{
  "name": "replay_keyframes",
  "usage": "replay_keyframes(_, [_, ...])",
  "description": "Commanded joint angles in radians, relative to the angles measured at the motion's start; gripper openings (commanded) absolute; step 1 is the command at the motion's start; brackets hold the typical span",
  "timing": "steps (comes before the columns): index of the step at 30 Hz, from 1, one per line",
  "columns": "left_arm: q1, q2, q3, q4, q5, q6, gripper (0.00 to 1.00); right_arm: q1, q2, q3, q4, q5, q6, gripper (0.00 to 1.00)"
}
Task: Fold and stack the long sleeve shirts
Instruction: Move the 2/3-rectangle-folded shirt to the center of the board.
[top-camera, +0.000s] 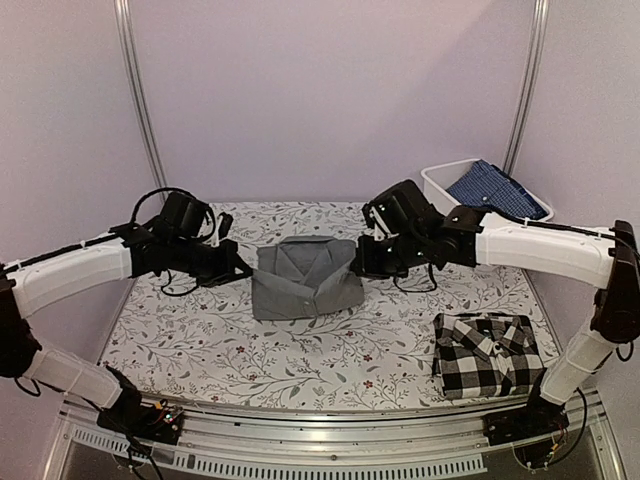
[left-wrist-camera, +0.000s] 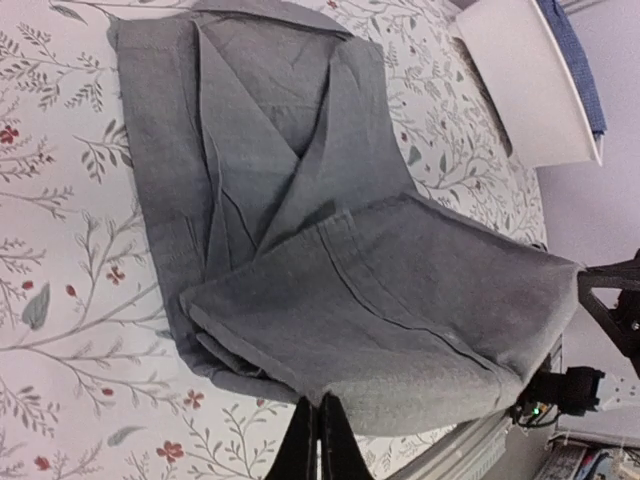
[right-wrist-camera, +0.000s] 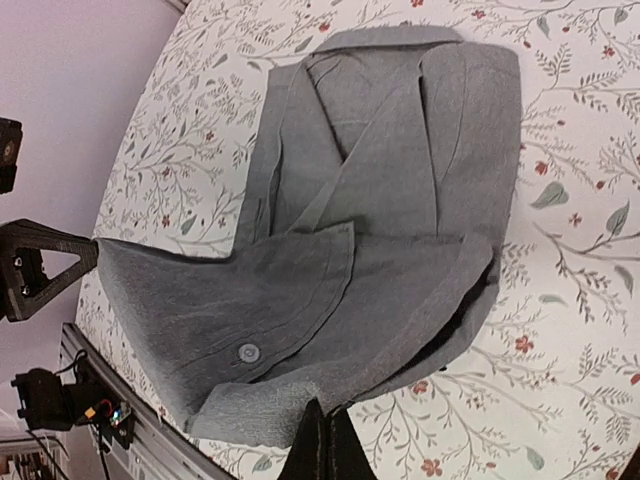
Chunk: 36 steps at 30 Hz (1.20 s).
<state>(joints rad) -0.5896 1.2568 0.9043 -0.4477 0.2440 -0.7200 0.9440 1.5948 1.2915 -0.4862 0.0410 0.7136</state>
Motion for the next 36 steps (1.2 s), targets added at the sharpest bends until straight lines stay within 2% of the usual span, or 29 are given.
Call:
replay_keyframes(1, [0.169,0.266,0.105,0.155,0.050,0.136,0.00,-0.166,0.192,0.136,0.097,-0.005,-0.122,0.00])
replay_keyframes(4, [0.211,0.543,0.232,0.228,0.091,0.166,0.00,-0.248,0.374,0.244,0.167,-0.077,-0.167,0.00])
replay_keyframes(7, [0.216,0.723,0.344,0.262,0.088,0.175,0.00,-0.292,0.547,0.346,0.192,-0.091,-0.203,0.00])
replay_keyframes(11, [0.212,0.828,0.388,0.303,0.089,0.154,0.00,-0.307,0.679,0.384,0.231,-0.117,-0.219,0.00])
replay_keyframes(13, [0.206,0.831,0.367,0.329,0.100,0.140,0.00,-0.307,0.695,0.331,0.261,-0.137,-0.209,0.00])
replay_keyframes(16, [0.185,0.804,0.304,0.373,0.121,0.125,0.00,-0.301,0.657,0.191,0.328,-0.144,-0.172,0.00])
replay_keyframes(20, [0.135,0.730,0.180,0.428,0.137,0.098,0.00,-0.256,0.505,-0.035,0.418,-0.123,-0.088,0.00])
replay_keyframes(27, [0.034,0.459,-0.068,0.490,0.118,0.023,0.00,-0.100,0.218,-0.329,0.425,-0.008,0.036,0.00])
replay_keyframes(32, [-0.014,0.279,-0.148,0.402,0.082,-0.002,0.00,-0.014,0.022,-0.452,0.372,0.097,0.117,0.00])
replay_keyframes(36, [-0.023,0.180,-0.198,0.397,0.093,-0.019,0.00,0.002,-0.098,-0.493,0.337,0.161,0.131,0.00])
